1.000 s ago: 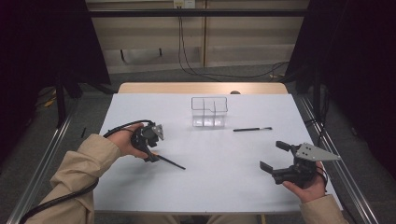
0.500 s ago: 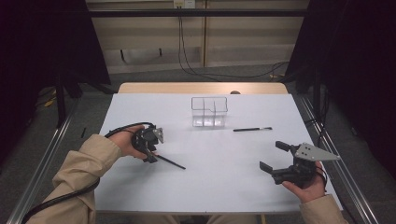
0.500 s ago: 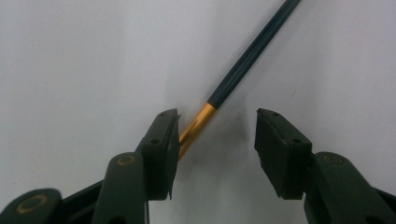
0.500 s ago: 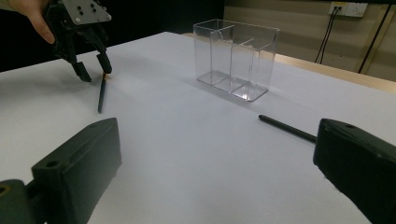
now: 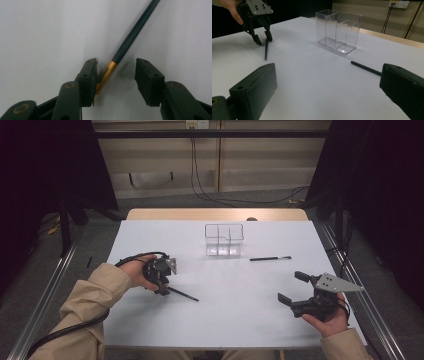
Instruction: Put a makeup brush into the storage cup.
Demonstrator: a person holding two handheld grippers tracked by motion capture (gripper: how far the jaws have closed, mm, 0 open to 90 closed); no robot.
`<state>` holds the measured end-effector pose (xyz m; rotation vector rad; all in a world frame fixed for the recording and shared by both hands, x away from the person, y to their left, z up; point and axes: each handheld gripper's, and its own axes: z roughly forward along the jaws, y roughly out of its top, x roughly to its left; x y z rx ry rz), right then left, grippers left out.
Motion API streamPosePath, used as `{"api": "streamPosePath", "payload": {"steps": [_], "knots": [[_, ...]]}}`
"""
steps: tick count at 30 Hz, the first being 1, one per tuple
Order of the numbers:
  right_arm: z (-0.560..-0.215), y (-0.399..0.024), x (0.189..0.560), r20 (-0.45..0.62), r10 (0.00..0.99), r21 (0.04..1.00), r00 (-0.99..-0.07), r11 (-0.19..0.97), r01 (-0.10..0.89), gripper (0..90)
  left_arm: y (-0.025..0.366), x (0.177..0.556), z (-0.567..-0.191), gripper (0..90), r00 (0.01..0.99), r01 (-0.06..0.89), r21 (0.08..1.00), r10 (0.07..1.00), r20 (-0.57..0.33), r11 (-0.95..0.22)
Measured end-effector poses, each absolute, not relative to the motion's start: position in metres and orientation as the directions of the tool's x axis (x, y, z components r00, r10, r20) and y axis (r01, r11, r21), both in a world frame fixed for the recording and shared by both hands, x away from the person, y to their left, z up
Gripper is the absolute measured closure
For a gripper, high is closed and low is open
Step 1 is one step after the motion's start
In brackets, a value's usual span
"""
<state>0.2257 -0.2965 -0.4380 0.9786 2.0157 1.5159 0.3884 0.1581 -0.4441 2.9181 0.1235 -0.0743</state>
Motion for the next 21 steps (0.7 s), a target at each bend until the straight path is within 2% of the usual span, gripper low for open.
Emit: {"api": "streamPosePath", "payload": {"steps": [7,10,18,19,21], "knots": [[-0.438,-0.296,0.226,0.071,0.750,0.949,-0.657,0.153,0.277,0.7,0.152,0.388,-0.438,55.7,0.998,0.053,0.233,0.042,-0.052,-0.971],[-0.438,-0.296,0.226,0.070,0.750,0.948,-0.658,0.154,0.277,0.7,0.147,0.387,-0.440,57.5,0.999,0.021,0.200,0.011,-0.053,-0.980],[-0.439,-0.297,0.226,0.073,0.750,0.948,-0.657,0.152,0.279,0.8,0.145,0.387,-0.443,68.0,0.997,-0.020,0.154,-0.031,-0.071,-0.988],[-0.439,-0.297,0.226,0.072,0.750,0.948,-0.657,0.154,0.280,0.8,0.143,0.385,-0.443,74.7,0.997,-0.012,0.150,-0.024,-0.077,-0.989],[-0.439,-0.297,0.226,0.071,0.749,0.948,-0.658,0.155,0.279,0.8,0.141,0.387,-0.442,77.5,0.996,-0.024,0.126,-0.036,-0.087,-0.992]]}}
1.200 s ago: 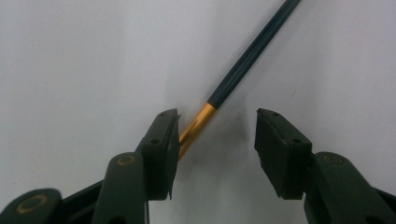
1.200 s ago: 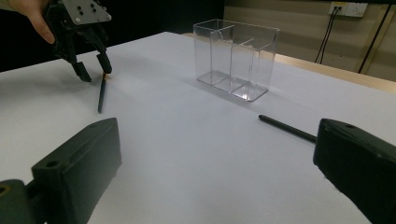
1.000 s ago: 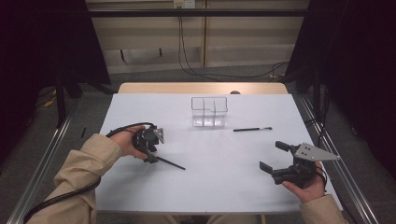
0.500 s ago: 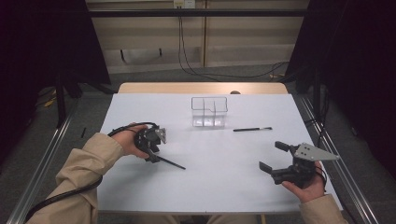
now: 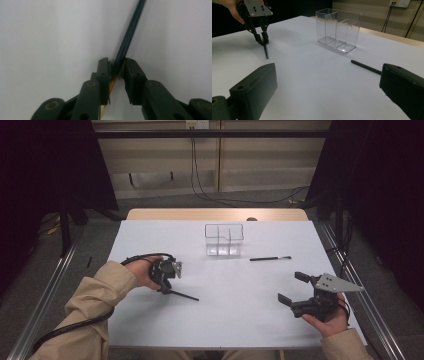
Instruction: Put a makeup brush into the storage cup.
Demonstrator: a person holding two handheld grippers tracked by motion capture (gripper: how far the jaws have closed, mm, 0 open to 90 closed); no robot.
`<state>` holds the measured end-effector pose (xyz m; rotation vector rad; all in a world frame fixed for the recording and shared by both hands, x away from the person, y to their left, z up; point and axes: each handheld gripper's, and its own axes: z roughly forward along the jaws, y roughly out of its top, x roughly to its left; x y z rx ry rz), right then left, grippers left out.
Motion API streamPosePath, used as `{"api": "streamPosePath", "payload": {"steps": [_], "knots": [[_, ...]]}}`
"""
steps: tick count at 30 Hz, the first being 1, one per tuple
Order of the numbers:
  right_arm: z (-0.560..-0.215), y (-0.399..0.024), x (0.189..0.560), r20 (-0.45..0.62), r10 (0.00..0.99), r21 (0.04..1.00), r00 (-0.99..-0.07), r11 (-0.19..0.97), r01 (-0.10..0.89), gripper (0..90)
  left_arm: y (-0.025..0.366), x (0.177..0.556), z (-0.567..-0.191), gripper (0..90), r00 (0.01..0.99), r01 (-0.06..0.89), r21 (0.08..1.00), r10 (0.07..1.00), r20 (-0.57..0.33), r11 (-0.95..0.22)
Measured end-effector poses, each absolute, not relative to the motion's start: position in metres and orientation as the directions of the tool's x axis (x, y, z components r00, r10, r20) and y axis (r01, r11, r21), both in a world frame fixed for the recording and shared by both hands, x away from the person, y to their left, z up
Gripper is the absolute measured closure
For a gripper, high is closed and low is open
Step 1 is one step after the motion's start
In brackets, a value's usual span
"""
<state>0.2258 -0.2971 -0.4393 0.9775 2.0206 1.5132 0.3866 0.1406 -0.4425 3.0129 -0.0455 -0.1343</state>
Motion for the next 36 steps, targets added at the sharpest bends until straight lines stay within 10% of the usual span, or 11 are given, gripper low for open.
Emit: {"api": "streamPosePath", "payload": {"steps": [36], "knots": [[-0.440,-0.294,0.230,0.077,0.740,0.934,-0.668,0.182,0.309,0.7,0.128,0.386,-0.427,84.5,0.988,0.113,0.145,0.096,-0.118,-0.983]]}}
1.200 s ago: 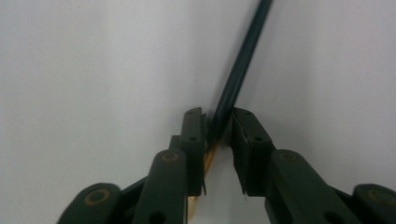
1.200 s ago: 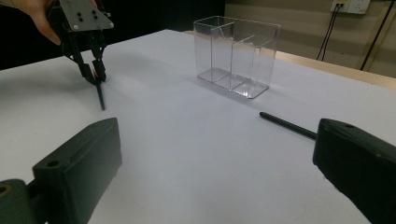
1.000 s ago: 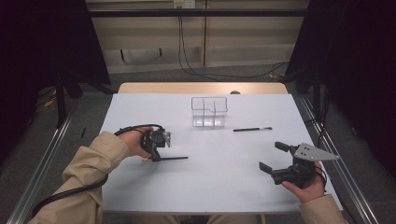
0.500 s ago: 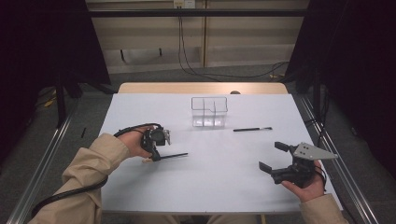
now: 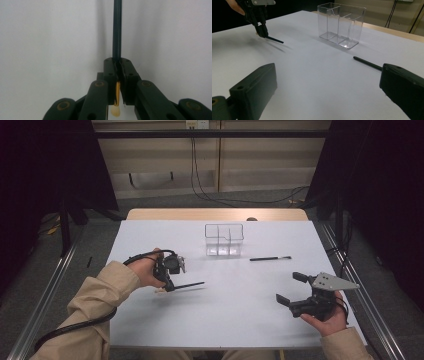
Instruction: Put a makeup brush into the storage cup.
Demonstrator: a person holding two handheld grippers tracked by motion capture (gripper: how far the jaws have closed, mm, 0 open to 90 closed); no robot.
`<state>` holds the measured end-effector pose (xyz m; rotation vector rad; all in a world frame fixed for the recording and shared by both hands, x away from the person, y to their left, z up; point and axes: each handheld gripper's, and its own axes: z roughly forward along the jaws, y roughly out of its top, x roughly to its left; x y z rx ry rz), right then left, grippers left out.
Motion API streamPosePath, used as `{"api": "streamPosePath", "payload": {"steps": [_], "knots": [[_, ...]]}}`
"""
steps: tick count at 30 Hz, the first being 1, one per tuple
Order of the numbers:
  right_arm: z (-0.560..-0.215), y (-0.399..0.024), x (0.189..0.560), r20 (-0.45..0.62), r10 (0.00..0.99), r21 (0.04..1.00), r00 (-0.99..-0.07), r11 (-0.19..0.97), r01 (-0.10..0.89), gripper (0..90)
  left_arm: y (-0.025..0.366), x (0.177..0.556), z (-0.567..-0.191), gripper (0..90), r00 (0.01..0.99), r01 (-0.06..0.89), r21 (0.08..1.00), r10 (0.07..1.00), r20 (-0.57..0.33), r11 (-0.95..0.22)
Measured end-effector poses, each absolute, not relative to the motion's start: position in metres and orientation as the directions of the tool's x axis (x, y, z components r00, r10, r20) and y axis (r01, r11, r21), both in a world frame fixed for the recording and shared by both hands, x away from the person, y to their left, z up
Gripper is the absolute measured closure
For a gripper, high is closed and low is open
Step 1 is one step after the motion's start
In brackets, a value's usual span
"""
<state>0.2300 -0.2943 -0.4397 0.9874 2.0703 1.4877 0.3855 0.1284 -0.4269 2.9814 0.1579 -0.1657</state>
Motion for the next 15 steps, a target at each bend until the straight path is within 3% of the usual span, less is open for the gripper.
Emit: {"api": "streamPosePath", "payload": {"steps": [15], "knots": [[-0.438,-0.288,0.233,0.074,0.729,0.930,-0.680,0.196,0.312,0.7,0.107,0.380,-0.415,84.5,0.992,0.074,0.171,0.056,-0.110,-0.982]]}}
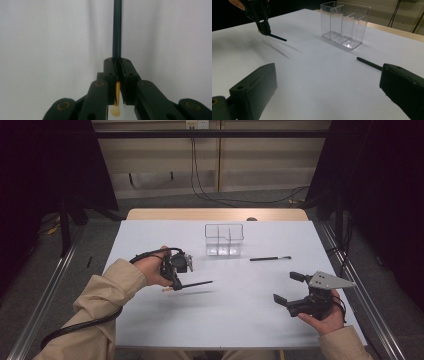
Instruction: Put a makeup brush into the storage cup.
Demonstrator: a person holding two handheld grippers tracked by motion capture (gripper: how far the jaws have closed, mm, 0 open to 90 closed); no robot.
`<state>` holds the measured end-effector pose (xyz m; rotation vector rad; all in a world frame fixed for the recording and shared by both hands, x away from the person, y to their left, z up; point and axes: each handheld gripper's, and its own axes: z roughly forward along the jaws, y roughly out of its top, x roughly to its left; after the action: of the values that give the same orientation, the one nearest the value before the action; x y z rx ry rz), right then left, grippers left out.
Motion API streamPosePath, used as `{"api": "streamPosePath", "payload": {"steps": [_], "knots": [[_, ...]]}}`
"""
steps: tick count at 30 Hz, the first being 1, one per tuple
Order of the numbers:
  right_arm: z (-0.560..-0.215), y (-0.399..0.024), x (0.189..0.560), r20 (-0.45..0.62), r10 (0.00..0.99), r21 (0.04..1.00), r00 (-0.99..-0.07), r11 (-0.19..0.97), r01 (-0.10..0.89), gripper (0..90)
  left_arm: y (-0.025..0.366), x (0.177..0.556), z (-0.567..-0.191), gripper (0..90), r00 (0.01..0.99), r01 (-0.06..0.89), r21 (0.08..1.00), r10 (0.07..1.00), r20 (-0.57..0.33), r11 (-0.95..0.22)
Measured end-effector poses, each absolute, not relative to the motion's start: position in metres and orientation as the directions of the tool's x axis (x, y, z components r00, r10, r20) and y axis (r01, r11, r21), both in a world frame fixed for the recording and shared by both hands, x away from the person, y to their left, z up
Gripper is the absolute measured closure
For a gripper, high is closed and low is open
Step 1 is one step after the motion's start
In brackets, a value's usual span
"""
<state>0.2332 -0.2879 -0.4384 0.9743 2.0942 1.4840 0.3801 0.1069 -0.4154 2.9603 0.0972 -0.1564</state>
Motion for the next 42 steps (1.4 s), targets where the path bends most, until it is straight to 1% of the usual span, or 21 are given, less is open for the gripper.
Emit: {"api": "streamPosePath", "payload": {"steps": [10,33,35,42], "knots": [[-0.438,-0.288,0.235,0.086,0.728,0.932,-0.680,0.181,0.313,0.7,0.097,0.378,-0.412,84.6,0.993,0.059,0.169,0.040,-0.114,-0.984],[-0.437,-0.274,0.240,0.073,0.699,0.924,-0.712,0.222,0.312,0.7,0.079,0.369,-0.400,84.6,0.994,0.030,0.187,0.009,-0.111,-0.982],[-0.437,-0.274,0.240,0.074,0.698,0.923,-0.712,0.222,0.313,0.7,0.078,0.369,-0.399,84.6,0.992,0.019,0.176,-0.003,-0.123,-0.984],[-0.437,-0.273,0.241,0.075,0.695,0.921,-0.715,0.226,0.317,0.7,0.074,0.367,-0.400,84.6,0.993,0.008,0.176,-0.012,-0.115,-0.984]]}}
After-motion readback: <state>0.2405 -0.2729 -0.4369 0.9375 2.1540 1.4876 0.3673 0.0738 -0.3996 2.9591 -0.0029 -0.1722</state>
